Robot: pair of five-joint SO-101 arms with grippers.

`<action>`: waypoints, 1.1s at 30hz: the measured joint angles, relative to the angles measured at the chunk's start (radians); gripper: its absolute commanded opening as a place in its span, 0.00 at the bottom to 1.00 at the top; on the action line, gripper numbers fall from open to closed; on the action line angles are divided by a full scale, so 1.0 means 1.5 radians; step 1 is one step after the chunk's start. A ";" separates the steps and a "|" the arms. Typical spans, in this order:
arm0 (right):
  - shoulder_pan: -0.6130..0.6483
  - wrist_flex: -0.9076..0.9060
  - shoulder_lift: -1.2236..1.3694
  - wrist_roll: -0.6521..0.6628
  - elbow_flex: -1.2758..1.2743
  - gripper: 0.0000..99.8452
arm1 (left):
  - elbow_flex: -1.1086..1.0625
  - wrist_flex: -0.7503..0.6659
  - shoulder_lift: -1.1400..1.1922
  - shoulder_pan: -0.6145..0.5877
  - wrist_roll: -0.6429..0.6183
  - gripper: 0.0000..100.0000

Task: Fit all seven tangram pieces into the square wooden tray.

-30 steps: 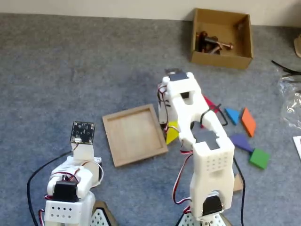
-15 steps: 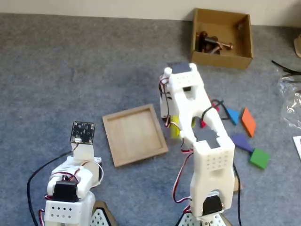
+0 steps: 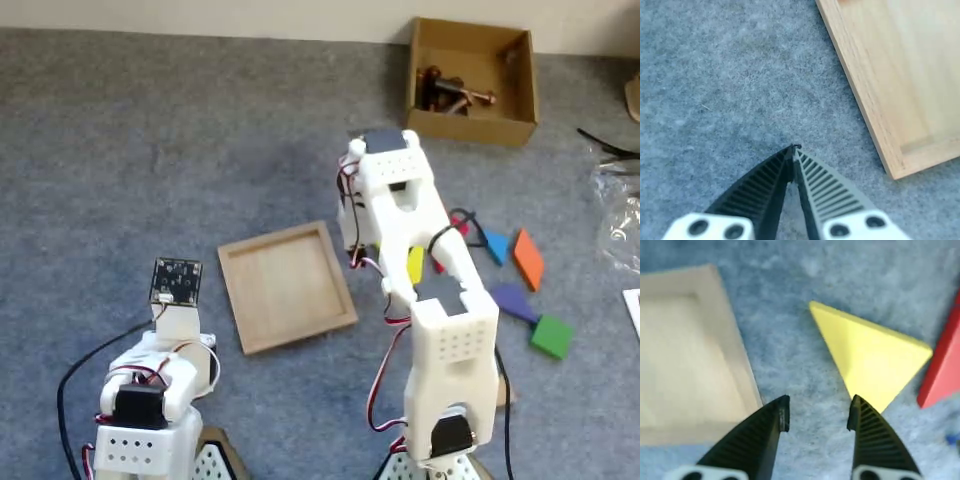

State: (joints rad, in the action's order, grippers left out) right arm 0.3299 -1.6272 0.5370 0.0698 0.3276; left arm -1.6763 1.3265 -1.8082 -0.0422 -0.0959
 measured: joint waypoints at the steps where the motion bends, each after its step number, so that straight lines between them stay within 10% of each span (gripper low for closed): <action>1: 0.000 0.000 0.000 0.033 0.000 0.18 | 0.000 0.000 0.000 0.000 0.000 0.01; 24: -0.166 0.000 0.000 0.203 0.000 0.18 | 0.000 0.000 0.000 0.000 0.000 0.01; 33: -0.212 -0.003 0.000 0.203 0.000 0.03 | 0.000 0.000 0.000 0.000 0.000 0.01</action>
State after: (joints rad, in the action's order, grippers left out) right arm 0.0123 -1.6318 0.5370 0.3736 0.3276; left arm -1.6763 1.3265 -1.8082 -0.0422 -0.0959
